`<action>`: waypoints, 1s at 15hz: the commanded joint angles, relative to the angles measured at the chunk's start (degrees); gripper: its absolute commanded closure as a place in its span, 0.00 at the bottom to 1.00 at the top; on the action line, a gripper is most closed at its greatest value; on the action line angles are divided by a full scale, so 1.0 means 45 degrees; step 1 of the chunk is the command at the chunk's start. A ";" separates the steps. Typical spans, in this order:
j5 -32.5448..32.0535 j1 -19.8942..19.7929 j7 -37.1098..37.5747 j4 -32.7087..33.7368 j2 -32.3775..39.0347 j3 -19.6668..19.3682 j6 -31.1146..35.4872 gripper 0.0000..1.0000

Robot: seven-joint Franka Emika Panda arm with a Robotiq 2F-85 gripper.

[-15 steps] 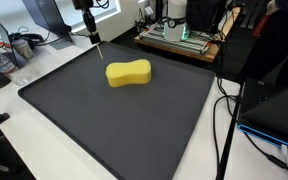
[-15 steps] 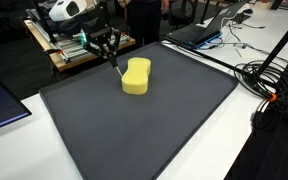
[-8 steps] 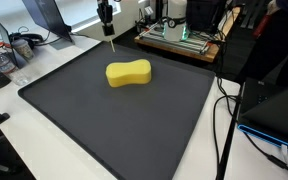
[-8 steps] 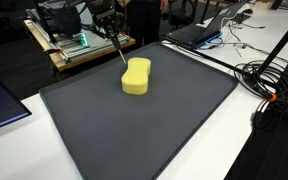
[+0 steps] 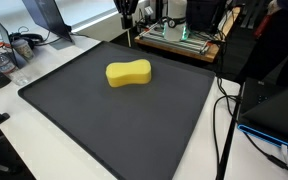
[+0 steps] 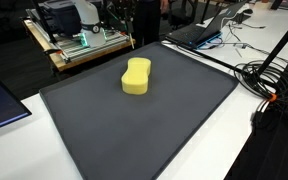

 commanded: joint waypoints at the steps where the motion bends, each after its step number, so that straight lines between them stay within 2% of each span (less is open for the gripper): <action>1: -0.1075 0.0456 0.1153 -0.0393 -0.1234 0.0816 -0.0427 0.97; 6: -0.2515 0.0651 0.3191 0.0236 -0.1252 0.2433 -0.1288 0.97; 7: -0.2685 0.0816 0.3117 0.0270 -0.1229 0.2546 -0.1341 0.97; 8: -0.2297 0.0912 0.2747 0.0074 -0.1142 0.2080 -0.0924 0.88; 12: -0.2519 0.1010 0.2981 0.0127 -0.1137 0.2354 -0.1035 0.88; 13: -0.2527 0.1009 0.2980 0.0127 -0.1138 0.2351 -0.1035 0.97; 15: -0.3017 0.0840 0.3447 0.0409 -0.0539 0.2777 -0.0768 0.97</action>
